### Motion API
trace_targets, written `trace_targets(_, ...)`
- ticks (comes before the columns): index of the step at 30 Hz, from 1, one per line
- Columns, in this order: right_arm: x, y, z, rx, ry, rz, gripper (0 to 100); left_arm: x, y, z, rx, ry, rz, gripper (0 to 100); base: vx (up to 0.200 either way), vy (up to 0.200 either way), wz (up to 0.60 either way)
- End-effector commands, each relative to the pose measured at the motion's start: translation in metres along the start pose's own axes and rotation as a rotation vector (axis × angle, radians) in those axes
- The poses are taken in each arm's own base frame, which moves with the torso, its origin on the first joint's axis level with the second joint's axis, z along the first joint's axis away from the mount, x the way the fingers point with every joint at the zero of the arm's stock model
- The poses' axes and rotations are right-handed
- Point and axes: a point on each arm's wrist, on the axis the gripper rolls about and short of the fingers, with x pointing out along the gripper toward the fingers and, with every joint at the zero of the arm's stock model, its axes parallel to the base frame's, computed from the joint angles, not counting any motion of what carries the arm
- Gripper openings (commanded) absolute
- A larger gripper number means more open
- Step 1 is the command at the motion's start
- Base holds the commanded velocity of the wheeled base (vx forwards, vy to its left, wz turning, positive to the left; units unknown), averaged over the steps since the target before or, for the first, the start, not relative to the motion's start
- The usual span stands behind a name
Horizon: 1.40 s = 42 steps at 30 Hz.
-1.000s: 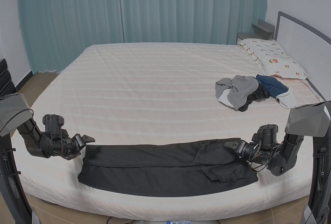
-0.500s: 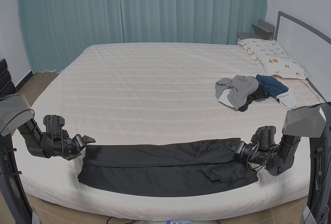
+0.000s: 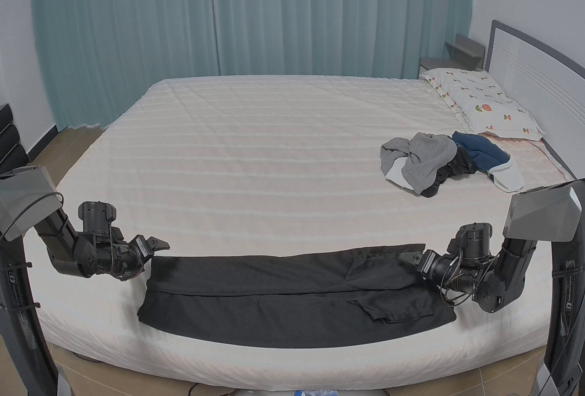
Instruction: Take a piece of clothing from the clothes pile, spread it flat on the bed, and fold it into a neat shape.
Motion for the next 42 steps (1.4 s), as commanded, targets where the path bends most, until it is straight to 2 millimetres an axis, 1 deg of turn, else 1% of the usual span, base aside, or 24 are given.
trace_targets(1, -0.014, 0.007, 0.008, 0.003, -0.022, 0.009, 100, 0.009, 0.003, 0.0, 0.0, 0.005, 0.009, 100, 0.0, 0.0, 0.0)
trace_targets(3, -0.023, 0.009, 0.017, 0.007, -0.048, 0.015, 100, 0.009, 0.002, 0.0, 0.0, 0.006, 0.008, 100, 0.0, 0.0, 0.0)
trace_targets(5, -0.029, 0.002, 0.021, 0.022, -0.06, -0.005, 100, 0.009, 0.002, -0.001, 0.005, 0.008, 0.007, 100, 0.0, 0.0, 0.0)
trace_targets(7, -0.033, -0.005, 0.021, 0.042, -0.06, -0.023, 100, 0.009, 0.001, -0.003, 0.011, 0.014, 0.009, 100, 0.0, 0.0, 0.0)
trace_targets(8, -0.036, -0.01, 0.019, 0.063, -0.051, -0.034, 100, 0.009, 0.0, -0.004, 0.015, 0.017, 0.006, 0, 0.0, 0.0, 0.0)
trace_targets(10, -0.044, -0.016, 0.012, 0.111, -0.028, -0.053, 100, 0.008, -0.001, -0.004, 0.01, 0.015, 0.004, 0, 0.0, 0.0, 0.0)
trace_targets(15, -0.053, -0.018, 0.005, 0.205, -0.044, -0.017, 100, 0.007, -0.001, -0.004, 0.008, 0.013, 0.007, 0, 0.0, 0.0, 0.0)
trace_targets(21, -0.054, -0.022, 0.0, 0.22, -0.07, 0.018, 100, 0.008, 0.0, 0.001, 0.01, -0.047, 0.021, 0, 0.0, 0.0, 0.0)
trace_targets(27, -0.048, -0.03, -0.005, 0.255, -0.034, 0.015, 100, 0.008, -0.001, 0.006, -0.046, -0.111, -0.012, 0, 0.0, 0.0, 0.0)
trace_targets(32, -0.049, -0.035, 0.001, 0.315, -0.052, 0.066, 100, 0.009, 0.0, 0.007, -0.047, -0.12, -0.017, 0, 0.0, 0.0, 0.0)
trace_targets(34, -0.047, -0.039, 0.0, 0.325, -0.039, 0.079, 100, 0.01, 0.002, 0.008, -0.051, -0.12, -0.013, 0, 0.0, 0.0, 0.0)
trace_targets(38, -0.048, -0.041, 0.0, 0.33, -0.031, 0.084, 100, 0.009, 0.001, 0.009, -0.051, -0.12, -0.018, 0, 0.0, 0.0, 0.0)
trace_targets(42, -0.049, -0.041, 0.0, 0.33, -0.028, 0.083, 100, 0.006, 0.002, 0.005, -0.051, -0.104, -0.013, 0, 0.0, 0.0, 0.0)
